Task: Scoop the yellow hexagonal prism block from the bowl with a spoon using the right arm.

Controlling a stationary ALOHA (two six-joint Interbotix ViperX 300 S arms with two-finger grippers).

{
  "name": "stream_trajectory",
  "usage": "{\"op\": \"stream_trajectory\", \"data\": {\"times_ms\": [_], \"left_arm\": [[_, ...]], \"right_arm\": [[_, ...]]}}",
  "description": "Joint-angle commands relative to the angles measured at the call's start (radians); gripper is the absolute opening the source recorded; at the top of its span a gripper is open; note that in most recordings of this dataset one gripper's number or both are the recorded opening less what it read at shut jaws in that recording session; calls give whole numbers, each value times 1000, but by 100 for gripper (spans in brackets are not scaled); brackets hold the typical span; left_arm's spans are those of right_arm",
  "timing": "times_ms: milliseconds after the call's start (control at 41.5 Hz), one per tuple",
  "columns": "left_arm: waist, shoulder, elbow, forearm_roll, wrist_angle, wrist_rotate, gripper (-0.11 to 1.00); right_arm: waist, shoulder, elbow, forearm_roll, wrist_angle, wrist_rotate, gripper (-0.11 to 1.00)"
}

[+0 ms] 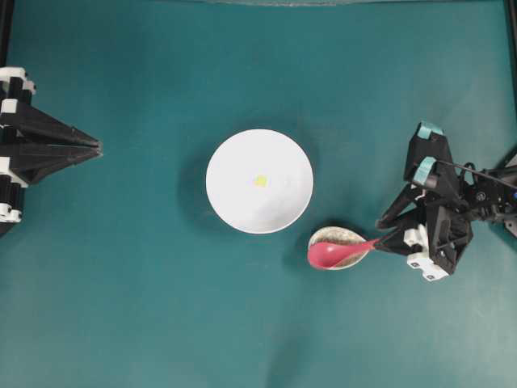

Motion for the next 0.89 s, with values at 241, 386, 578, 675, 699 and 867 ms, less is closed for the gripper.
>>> {"op": "stream_trajectory", "data": {"times_ms": [241, 386, 578, 675, 699, 867], "left_arm": [[0, 5, -25, 2, -3, 0, 13], [0, 6, -25, 2, -3, 0, 13], [0, 8, -25, 2, 2, 0, 13], [0, 9, -23, 2, 8, -2, 13], [0, 9, -23, 2, 11, 0, 13], [0, 11, -25, 2, 25, 0, 13]], "right_arm": [[2, -12, -25, -152, -20, -6, 57], [3, -11, -18, -284, -101, -6, 57], [3, 11, 25, -407, -311, -6, 56], [3, 35, 61, -416, -437, -15, 56], [3, 40, 69, -416, -463, -21, 56], [2, 97, 137, -379, -680, -117, 55]]}}
